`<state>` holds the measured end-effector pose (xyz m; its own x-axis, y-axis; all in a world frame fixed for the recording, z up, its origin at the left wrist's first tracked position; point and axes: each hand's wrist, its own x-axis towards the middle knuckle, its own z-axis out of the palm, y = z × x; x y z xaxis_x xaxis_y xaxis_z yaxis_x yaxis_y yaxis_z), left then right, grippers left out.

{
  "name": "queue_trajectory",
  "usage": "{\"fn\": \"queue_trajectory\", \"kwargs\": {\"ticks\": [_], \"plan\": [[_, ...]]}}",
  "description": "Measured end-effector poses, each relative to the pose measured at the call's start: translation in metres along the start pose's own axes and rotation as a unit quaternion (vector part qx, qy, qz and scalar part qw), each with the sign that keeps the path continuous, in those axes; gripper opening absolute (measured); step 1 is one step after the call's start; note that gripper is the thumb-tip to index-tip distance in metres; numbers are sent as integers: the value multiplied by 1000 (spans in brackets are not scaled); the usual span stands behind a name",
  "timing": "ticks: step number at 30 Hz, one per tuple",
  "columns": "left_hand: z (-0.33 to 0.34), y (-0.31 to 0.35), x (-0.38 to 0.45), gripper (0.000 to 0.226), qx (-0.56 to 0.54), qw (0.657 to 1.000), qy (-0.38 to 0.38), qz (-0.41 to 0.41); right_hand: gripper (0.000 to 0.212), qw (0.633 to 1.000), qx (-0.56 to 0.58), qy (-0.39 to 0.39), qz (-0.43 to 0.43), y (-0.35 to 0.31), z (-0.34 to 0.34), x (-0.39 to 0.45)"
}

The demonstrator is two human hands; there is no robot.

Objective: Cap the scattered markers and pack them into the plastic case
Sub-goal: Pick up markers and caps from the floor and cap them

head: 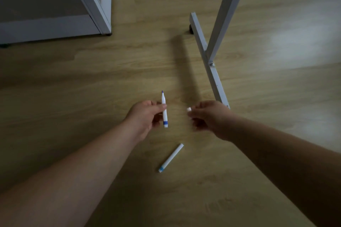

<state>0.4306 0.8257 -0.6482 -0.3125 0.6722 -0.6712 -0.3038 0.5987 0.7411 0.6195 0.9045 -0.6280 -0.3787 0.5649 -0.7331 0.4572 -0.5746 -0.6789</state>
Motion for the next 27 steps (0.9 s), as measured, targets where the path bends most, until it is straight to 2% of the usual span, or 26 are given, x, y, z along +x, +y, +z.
{"fn": "queue_trajectory", "kwargs": {"ticks": [3,6,10,13,17,22,27], "plan": [[1,24,-1,10,-40,999,-30,14,7,991,122,-42,31,-20,1,-5],[4,41,-4,10,-53,997,-56,32,7,965,227,-69,110,-33,4,-10],[7,45,-5,8,-63,995,-71,38,10,934,292,-104,175,-42,5,-10],[7,42,-4,7,-59,995,-74,40,10,928,306,-100,188,-42,6,-9],[7,38,-6,3,-20,995,-81,46,8,939,293,-73,161,-43,5,-14],[6,32,-8,6,38,993,-97,51,10,978,200,-14,57,-48,2,-15],[8,28,-11,12,79,989,-111,57,6,994,98,8,-44,-59,-2,-19]]}}
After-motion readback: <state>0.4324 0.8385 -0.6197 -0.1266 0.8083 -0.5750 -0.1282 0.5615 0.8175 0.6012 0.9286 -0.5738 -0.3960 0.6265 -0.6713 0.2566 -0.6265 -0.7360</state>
